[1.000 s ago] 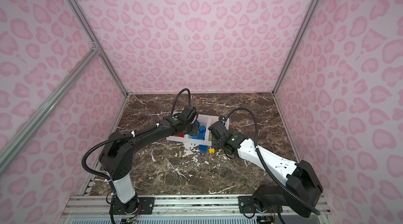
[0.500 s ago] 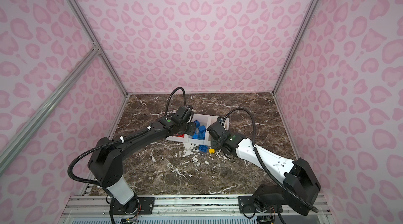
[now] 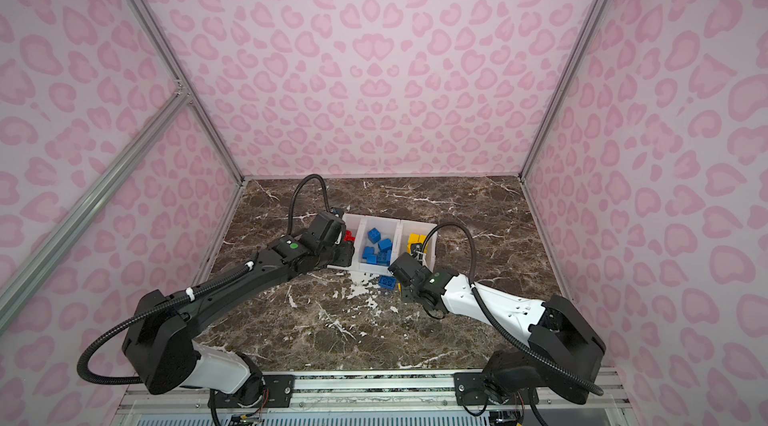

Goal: Sort the legos into containers by color

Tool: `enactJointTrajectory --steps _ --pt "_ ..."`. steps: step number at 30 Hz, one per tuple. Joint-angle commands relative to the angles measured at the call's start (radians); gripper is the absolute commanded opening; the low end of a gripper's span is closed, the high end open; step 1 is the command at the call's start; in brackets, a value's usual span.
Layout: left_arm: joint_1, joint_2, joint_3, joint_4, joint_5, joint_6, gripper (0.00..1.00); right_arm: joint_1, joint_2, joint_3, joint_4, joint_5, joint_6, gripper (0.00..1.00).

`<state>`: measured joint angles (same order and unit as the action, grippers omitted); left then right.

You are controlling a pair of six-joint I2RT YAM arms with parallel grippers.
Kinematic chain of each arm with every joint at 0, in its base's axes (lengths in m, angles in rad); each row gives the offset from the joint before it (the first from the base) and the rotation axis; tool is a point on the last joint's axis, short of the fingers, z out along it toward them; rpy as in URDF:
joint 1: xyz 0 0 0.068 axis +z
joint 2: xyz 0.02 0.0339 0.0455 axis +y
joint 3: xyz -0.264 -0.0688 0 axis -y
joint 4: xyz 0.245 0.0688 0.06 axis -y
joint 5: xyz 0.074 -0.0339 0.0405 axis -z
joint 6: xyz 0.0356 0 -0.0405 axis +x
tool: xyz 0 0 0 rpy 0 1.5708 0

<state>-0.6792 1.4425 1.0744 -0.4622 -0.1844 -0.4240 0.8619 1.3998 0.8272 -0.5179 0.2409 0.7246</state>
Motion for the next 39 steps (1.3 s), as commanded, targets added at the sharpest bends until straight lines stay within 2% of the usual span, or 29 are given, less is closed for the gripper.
enactJointTrajectory --steps 1,8,23,33,39 --pt "0.001 -0.036 -0.039 0.009 -0.015 -0.032 0.61 0.011 0.042 0.005 0.065 0.024 0.035 0.56" --pt "0.003 -0.106 -0.114 -0.003 -0.029 -0.068 0.61 0.015 0.148 0.036 0.115 0.024 0.033 0.57" --pt "0.003 -0.16 -0.172 -0.014 -0.021 -0.111 0.61 -0.009 0.238 0.05 0.162 0.006 0.022 0.56" --pt "0.003 -0.195 -0.195 -0.017 -0.029 -0.127 0.61 -0.018 0.274 0.065 0.177 -0.01 0.01 0.52" --pt "0.002 -0.194 -0.199 -0.017 -0.02 -0.128 0.61 -0.02 0.288 0.072 0.181 -0.011 0.007 0.43"
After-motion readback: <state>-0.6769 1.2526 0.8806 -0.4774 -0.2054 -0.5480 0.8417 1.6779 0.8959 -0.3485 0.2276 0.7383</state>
